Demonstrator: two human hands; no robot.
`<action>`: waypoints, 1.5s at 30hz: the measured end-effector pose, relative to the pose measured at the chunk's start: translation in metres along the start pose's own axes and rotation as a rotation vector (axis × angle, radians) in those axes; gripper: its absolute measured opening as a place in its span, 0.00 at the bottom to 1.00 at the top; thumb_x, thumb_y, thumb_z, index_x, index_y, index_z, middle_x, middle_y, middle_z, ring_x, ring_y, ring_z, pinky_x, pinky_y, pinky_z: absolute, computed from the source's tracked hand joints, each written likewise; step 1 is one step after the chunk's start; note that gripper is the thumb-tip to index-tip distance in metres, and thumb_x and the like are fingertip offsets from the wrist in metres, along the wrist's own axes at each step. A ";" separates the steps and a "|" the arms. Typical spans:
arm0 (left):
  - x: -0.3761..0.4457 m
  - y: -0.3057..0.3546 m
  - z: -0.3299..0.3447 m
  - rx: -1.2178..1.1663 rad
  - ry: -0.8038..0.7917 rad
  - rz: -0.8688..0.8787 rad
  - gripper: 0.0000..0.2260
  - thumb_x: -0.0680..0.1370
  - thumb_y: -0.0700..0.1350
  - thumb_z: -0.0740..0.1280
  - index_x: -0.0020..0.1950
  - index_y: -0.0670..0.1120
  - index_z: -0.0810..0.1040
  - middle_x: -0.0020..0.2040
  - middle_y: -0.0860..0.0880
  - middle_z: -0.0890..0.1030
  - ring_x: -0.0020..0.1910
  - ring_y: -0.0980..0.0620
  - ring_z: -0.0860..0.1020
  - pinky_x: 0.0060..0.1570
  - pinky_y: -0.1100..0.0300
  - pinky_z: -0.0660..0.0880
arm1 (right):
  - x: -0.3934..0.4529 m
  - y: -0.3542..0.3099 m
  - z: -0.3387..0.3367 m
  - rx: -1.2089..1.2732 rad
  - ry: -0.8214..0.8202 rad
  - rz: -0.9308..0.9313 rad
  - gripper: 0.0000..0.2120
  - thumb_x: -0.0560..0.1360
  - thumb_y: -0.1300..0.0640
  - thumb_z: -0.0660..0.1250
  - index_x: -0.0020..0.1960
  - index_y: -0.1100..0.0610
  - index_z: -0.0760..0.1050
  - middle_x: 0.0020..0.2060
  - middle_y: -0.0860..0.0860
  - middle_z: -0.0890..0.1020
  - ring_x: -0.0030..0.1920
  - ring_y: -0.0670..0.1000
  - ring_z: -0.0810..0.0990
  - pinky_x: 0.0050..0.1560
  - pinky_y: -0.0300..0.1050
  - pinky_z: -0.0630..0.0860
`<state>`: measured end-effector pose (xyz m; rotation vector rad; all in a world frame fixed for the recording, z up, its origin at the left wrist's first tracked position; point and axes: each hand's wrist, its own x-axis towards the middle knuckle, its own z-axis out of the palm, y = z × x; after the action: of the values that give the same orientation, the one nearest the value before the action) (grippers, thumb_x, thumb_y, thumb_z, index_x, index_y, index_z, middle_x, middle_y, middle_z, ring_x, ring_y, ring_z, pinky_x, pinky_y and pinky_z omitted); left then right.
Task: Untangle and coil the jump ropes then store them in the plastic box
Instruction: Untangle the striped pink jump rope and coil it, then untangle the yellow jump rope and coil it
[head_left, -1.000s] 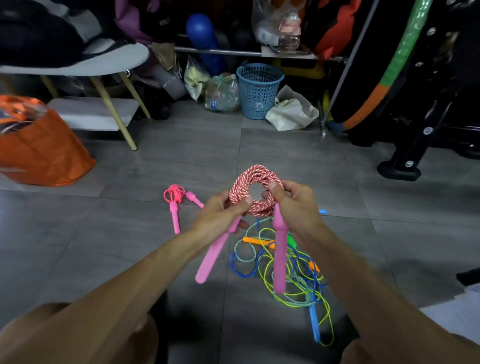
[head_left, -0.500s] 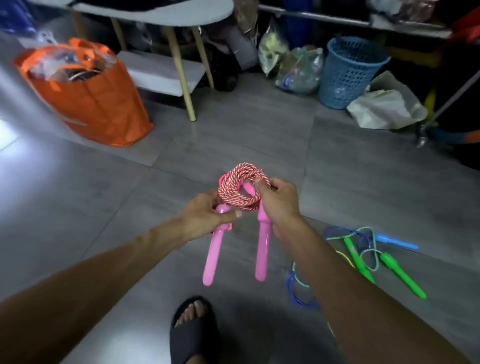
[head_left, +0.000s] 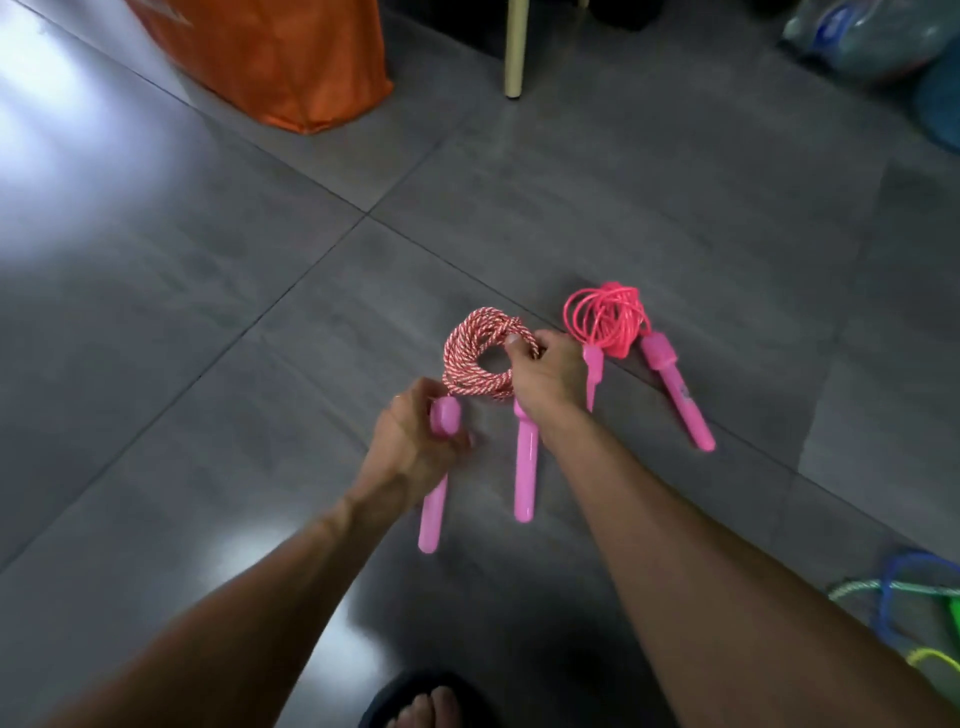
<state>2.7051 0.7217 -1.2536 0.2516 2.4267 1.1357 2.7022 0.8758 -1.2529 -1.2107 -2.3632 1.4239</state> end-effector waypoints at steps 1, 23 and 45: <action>0.000 -0.005 0.000 0.003 0.004 0.007 0.20 0.66 0.43 0.76 0.56 0.46 0.76 0.47 0.51 0.78 0.45 0.51 0.76 0.42 0.61 0.70 | 0.002 0.002 0.005 -0.030 -0.009 -0.010 0.11 0.75 0.53 0.65 0.39 0.59 0.76 0.36 0.56 0.82 0.40 0.58 0.79 0.42 0.50 0.75; -0.105 0.100 0.029 0.419 -0.430 0.558 0.16 0.69 0.52 0.64 0.54 0.46 0.75 0.48 0.50 0.78 0.47 0.49 0.77 0.50 0.58 0.73 | -0.097 0.025 -0.190 -0.394 0.114 -0.214 0.15 0.73 0.52 0.68 0.57 0.58 0.77 0.53 0.57 0.78 0.56 0.58 0.76 0.59 0.48 0.70; -0.192 0.161 0.300 0.766 -0.390 0.770 0.21 0.74 0.45 0.63 0.67 0.47 0.68 0.58 0.46 0.75 0.59 0.44 0.72 0.58 0.53 0.66 | -0.206 0.263 -0.391 -0.352 0.204 0.213 0.12 0.73 0.56 0.68 0.56 0.56 0.77 0.51 0.55 0.78 0.52 0.56 0.78 0.55 0.51 0.75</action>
<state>3.0110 0.9646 -1.2382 1.5745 2.3100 0.2586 3.1770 1.0639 -1.1894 -1.6477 -2.4658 0.8950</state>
